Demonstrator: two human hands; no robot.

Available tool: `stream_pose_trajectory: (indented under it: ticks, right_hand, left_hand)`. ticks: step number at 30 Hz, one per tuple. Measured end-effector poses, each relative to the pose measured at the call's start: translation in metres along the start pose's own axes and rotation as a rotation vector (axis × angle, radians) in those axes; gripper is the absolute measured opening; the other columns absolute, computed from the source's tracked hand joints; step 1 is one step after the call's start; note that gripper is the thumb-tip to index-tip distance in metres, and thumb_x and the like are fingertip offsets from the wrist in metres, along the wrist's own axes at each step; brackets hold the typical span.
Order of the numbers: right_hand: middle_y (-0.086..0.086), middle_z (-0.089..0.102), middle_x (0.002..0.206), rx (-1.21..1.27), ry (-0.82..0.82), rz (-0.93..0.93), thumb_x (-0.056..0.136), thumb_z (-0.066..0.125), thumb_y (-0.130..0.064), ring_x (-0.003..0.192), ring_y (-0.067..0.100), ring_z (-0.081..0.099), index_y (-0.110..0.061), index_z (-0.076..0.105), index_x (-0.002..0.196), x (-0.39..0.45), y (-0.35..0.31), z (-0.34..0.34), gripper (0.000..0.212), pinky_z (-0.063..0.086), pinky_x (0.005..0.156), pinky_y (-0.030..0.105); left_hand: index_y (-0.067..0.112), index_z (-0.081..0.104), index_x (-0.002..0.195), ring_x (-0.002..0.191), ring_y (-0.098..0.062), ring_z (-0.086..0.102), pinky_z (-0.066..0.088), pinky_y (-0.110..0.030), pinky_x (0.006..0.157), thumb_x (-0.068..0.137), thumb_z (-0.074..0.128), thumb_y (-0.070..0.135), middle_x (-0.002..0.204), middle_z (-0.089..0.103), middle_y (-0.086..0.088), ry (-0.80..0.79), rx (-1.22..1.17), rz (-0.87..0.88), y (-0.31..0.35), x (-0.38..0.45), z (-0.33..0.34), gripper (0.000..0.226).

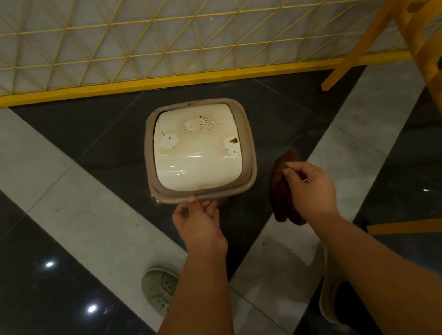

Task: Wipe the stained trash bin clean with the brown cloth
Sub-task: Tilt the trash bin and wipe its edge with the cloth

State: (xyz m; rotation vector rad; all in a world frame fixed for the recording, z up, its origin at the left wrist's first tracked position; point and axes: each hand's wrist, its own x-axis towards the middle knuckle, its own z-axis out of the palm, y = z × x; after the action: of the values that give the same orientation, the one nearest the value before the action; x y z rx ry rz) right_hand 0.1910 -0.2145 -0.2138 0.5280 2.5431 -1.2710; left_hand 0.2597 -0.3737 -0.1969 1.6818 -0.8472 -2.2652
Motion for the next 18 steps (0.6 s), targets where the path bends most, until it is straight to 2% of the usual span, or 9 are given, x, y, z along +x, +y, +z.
stream_pose_trajectory:
  ticks: [2, 4, 7, 10, 14, 18]
  right_hand:
    - [-0.015, 0.061, 0.097, 0.177, -0.083, 0.094, 0.094, 0.056, -0.029, 0.087, 0.003, 0.056, -0.038, 0.065, 0.099, -0.005, -0.008, 0.002, 0.014, 0.043, 0.074, 0.018]
    - [-0.013, 0.066, 0.092, 0.294, -0.136, 0.162, 0.093, 0.057, -0.028, 0.085, 0.005, 0.061, -0.037, 0.066, 0.090, -0.010, -0.011, 0.006, 0.013, 0.050, 0.075, 0.023]
    - [-0.008, 0.071, 0.090, 0.407, -0.202, 0.189, 0.092, 0.059, -0.024, 0.087, 0.009, 0.066, -0.032, 0.069, 0.088, -0.025, -0.011, 0.016, 0.013, 0.053, 0.072, 0.021]
    - [-0.006, 0.071, 0.093, 0.460, -0.271, 0.151, 0.088, 0.064, -0.024, 0.089, 0.011, 0.066, -0.027, 0.067, 0.090, -0.043, -0.008, 0.033, 0.004, 0.052, 0.072, 0.021]
    - [-0.007, 0.066, 0.096, 0.469, -0.203, 0.105, 0.085, 0.068, -0.021, 0.090, 0.009, 0.064, -0.027, 0.057, 0.090, -0.050, -0.013, 0.050, 0.013, 0.049, 0.064, 0.014]
    - [-0.006, 0.063, 0.103, 0.446, -0.150, 0.096, 0.086, 0.064, -0.017, 0.093, 0.010, 0.061, -0.032, 0.051, 0.098, -0.043, -0.014, 0.053, 0.023, 0.050, 0.069, 0.017]
  left_hand:
    - [0.017, 0.049, 0.122, 0.100, -0.022, 0.065, 0.045, -0.043, 0.102, 0.098, 0.050, 0.019, 0.112, 0.065, -0.013, 0.026, -0.038, -0.010, 0.001, -0.001, -0.001, 0.025]
    - [0.016, 0.048, 0.126, 0.101, -0.022, 0.065, 0.045, -0.042, 0.101, 0.097, 0.050, 0.020, 0.111, 0.066, -0.011, 0.006, -0.054, -0.016, -0.001, -0.005, -0.001, 0.029]
    - [0.014, 0.049, 0.124, 0.106, -0.024, 0.064, 0.045, -0.041, 0.101, 0.095, 0.053, 0.012, 0.114, 0.065, -0.010, -0.067, -0.015, -0.029, -0.008, -0.012, 0.002, 0.029]
    - [0.010, 0.052, 0.124, 0.103, -0.023, 0.065, 0.049, -0.038, 0.096, 0.095, 0.052, 0.009, 0.115, 0.066, -0.012, -0.104, 0.052, -0.012, -0.014, -0.012, 0.007, 0.028]
    - [0.013, 0.045, 0.127, 0.103, -0.021, 0.064, 0.050, -0.033, 0.090, 0.097, 0.048, 0.010, 0.115, 0.063, -0.011, -0.117, 0.121, 0.015, -0.016, -0.008, 0.008, 0.030]
    - [0.016, 0.042, 0.122, 0.100, -0.021, 0.066, 0.052, -0.033, 0.089, 0.098, 0.046, 0.009, 0.115, 0.063, -0.011, -0.128, 0.092, 0.025, -0.015, -0.006, 0.007, 0.026]
